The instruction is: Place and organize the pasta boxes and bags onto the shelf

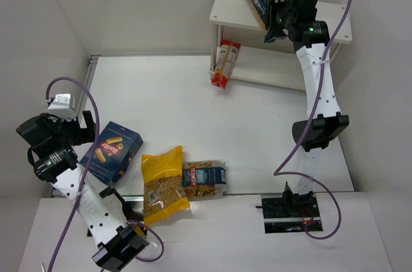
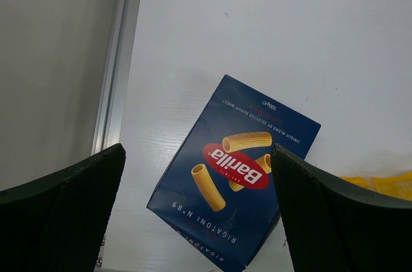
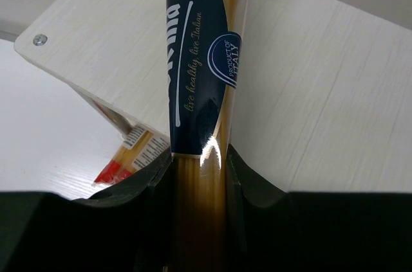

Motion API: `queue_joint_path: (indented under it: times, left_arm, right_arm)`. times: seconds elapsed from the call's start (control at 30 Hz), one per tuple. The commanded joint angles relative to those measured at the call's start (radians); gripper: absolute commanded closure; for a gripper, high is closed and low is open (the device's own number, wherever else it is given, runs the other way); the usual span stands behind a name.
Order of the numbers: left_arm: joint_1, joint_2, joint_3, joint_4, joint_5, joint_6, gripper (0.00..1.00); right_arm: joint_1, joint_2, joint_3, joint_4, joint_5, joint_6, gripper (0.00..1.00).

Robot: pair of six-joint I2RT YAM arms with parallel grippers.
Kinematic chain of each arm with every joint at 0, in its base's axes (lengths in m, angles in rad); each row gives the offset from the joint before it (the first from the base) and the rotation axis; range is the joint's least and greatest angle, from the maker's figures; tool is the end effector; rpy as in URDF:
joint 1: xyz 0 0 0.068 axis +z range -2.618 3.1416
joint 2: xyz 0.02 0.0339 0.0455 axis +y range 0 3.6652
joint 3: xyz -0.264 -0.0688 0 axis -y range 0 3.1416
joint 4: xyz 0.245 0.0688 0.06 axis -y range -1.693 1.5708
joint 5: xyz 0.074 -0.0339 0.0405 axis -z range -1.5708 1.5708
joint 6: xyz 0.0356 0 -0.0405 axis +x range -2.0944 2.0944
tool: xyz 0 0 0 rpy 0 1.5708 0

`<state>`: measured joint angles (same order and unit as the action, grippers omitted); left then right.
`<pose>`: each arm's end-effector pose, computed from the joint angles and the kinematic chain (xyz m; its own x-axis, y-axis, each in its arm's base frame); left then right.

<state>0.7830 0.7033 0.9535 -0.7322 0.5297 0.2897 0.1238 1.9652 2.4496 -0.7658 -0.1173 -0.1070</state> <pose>0.1076 0.0817 0.3545 -0.3981 -0.0484 -0.9161 -0.1854 0.9822 0.0287 0.4117 0.0554 0.4941 -0.2490 -0.1379 -0.9586 -0.2623 0.9624 -0.0703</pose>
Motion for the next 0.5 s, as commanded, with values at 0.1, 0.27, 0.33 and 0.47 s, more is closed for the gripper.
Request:
queue_joint_path:
  times: [0.1, 0.27, 0.33, 0.47]
  left_arm:
    - [0.007, -0.010, -0.001, 0.020, 0.024, 0.017, 0.01]
    - [0.007, -0.010, -0.001, 0.020, 0.024, 0.017, 0.01]
    - [0.007, -0.010, -0.001, 0.020, 0.024, 0.017, 0.01]
    - [0.007, -0.019, -0.001, 0.020, 0.024, 0.017, 0.01]
  right_arm:
    - [-0.007, -0.005, 0.103, 0.169, -0.015, 0.012, 1.00]
    - [-0.007, 0.014, 0.132, 0.160, -0.015, 0.012, 1.00]
    - [-0.007, 0.014, 0.141, 0.160, -0.015, 0.012, 1.00]
    - [-0.007, 0.035, 0.161, 0.160, -0.005, 0.012, 1.00]
